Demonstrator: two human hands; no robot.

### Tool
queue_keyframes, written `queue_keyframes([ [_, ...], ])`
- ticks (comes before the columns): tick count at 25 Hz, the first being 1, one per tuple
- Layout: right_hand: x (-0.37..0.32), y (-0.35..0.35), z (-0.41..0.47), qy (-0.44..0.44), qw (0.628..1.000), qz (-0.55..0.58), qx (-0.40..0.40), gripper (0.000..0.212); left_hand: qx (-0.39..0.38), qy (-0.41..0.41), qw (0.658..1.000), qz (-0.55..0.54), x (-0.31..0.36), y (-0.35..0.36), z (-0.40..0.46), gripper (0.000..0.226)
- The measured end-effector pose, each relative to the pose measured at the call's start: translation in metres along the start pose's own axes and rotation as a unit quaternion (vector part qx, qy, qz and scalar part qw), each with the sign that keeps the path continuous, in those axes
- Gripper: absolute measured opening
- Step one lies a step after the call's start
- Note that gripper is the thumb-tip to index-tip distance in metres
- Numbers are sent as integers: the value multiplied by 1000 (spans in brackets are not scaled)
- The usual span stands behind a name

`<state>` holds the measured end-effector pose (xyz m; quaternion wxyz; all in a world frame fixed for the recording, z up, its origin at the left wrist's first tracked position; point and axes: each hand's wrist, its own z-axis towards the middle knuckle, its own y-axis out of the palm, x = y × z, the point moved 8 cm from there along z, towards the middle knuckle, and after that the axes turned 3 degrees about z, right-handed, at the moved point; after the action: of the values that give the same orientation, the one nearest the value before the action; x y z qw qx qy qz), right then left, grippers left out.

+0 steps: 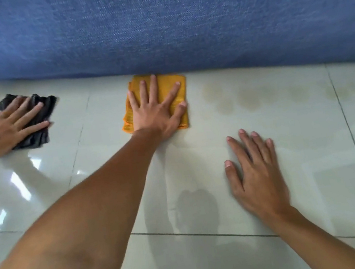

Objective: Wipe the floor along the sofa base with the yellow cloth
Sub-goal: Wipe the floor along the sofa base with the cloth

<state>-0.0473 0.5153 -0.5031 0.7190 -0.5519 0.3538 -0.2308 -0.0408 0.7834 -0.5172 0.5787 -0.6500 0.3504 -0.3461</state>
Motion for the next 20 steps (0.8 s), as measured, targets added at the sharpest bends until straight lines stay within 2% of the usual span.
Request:
queue_keyframes([
  [2,-4,-2,1,0,1000,5,-20,55,11,27,1000,3,15,3,-45,63],
  [5,-1,-5,5,4,995,46,-84,54,24,30,999,12,0,8,-127,62],
  [7,7,-10,4,0,991,62,-117,55,24,4,1000,12,-31,10,-165,61],
  [10,33,-28,-4,34,994,33,-95,58,14,-64,998,5,-81,7,-183,61],
  [14,83,-43,-11,125,990,15,-62,62,-1,-128,992,3,-94,5,-140,63],
  [20,96,-32,-9,89,996,2,11,56,11,-76,997,3,-22,3,-6,64],
])
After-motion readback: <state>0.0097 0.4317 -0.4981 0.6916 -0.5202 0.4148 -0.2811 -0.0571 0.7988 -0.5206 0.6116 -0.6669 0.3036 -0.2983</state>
